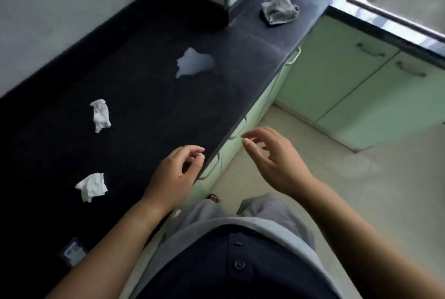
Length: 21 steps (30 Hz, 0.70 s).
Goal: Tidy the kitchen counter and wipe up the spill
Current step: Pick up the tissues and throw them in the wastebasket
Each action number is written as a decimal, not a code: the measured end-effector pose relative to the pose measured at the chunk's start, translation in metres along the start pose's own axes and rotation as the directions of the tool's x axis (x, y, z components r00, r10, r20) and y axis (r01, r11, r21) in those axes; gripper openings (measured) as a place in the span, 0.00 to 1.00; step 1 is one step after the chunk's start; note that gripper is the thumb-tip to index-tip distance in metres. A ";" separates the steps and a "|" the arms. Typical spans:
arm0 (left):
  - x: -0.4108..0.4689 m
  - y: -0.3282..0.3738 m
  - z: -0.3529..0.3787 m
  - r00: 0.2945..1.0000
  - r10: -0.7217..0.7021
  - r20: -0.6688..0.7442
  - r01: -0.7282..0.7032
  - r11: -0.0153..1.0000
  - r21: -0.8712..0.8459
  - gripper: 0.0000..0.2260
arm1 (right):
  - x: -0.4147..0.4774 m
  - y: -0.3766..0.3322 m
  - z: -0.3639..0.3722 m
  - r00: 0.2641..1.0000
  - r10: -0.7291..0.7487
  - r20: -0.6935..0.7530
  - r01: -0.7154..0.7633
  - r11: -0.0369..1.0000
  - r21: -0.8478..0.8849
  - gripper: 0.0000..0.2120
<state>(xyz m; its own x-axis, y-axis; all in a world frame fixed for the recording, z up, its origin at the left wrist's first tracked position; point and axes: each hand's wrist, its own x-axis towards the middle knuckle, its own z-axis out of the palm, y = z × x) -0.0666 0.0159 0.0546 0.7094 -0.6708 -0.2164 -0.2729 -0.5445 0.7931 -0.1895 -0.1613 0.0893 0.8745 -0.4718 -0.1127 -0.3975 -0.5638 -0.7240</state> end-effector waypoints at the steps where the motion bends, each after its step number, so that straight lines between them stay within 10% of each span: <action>1: 0.010 -0.006 -0.006 0.999 -0.045 -0.021 0.046 0.999 0.024 0.10 | 0.021 -0.005 -0.001 0.998 -0.045 0.042 0.046 0.999 -0.017 0.17; 8: 0.026 -0.079 -0.023 0.906 -0.344 -0.246 0.388 0.907 0.165 0.15 | 0.145 -0.042 0.026 0.879 -0.289 0.381 0.309 0.951 0.007 0.17; 21: 0.030 -0.113 0.018 0.608 -0.538 -0.584 0.748 0.635 0.194 0.25 | 0.279 -0.117 0.169 0.274 -0.521 0.809 0.803 0.587 0.105 0.20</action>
<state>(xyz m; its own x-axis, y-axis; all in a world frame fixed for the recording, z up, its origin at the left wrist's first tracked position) -0.0263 0.0484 -0.0522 0.9576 0.1791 -0.2258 0.2313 -0.9450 0.2311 0.1476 -0.1124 0.0273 0.6715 0.7123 -0.2044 0.4983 -0.6382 -0.5869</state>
